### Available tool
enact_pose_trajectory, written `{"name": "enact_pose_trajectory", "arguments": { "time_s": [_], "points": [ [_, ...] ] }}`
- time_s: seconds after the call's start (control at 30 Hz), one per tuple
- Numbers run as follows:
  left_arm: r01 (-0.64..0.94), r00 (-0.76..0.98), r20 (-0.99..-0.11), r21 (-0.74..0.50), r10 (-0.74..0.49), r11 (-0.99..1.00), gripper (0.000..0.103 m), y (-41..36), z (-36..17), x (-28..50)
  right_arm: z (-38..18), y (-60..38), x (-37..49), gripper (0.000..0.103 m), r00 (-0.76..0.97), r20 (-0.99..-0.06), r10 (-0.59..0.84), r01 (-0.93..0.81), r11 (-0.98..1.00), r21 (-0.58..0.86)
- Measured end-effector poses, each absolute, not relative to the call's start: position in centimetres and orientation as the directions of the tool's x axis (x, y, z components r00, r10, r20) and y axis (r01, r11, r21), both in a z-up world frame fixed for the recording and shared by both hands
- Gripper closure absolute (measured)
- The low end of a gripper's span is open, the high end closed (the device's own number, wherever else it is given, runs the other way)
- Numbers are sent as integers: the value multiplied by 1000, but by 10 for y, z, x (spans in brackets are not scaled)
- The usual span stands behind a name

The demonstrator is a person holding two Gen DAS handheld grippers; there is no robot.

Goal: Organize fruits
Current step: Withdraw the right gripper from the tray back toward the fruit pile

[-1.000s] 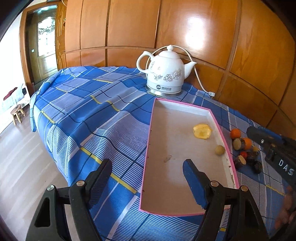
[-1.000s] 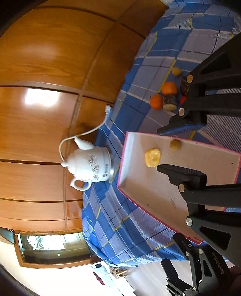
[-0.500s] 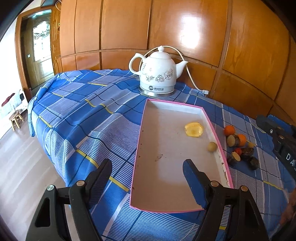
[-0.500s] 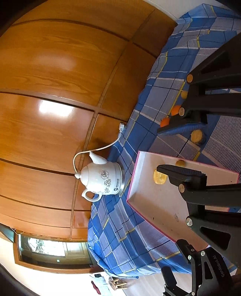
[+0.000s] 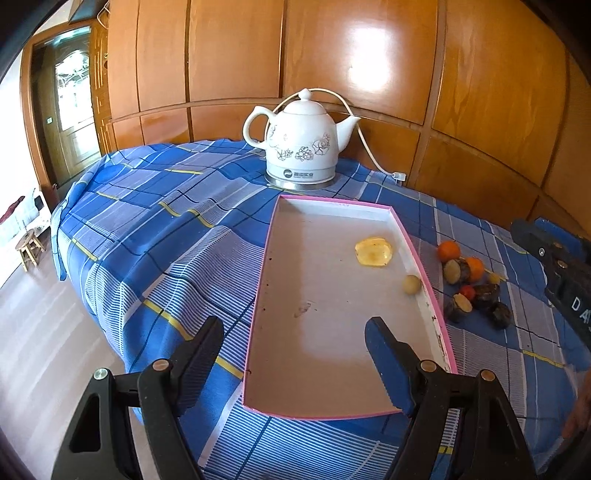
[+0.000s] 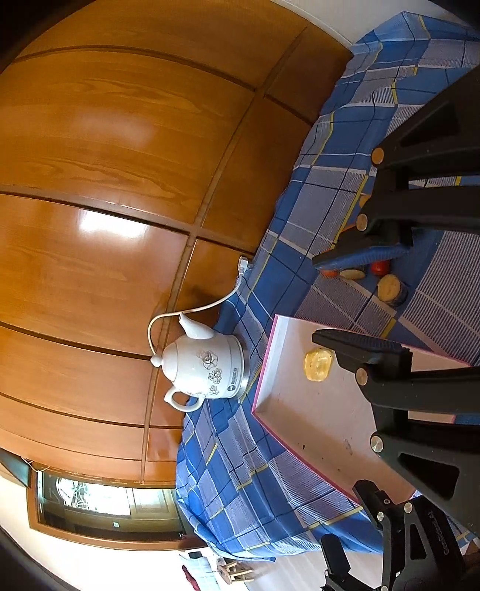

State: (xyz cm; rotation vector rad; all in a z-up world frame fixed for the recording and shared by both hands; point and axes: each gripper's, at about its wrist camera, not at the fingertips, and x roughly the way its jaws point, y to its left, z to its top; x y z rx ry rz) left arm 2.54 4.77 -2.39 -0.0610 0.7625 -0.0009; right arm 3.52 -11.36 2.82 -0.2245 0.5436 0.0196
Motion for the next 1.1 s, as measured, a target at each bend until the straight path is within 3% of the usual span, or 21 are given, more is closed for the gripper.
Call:
{"name": "enact_pose_trajectory", "arguments": {
  "time_s": [0.47, 0.8, 1.1],
  "points": [
    [31, 717, -696, -30, -43, 999, 24, 29, -24, 28, 20, -144, 38, 68, 836, -544, -70, -69, 970, -232],
    [111, 722, -687, 5, -78, 994, 24, 2, -18, 33, 9, -240, 56, 68, 719, -689, -88, -52, 982, -180],
    [194, 717, -686, 31, -121, 980, 24, -29, -15, 38, -28, -346, 71, 68, 622, -768, -154, 129, 987, -93]
  ]
}}
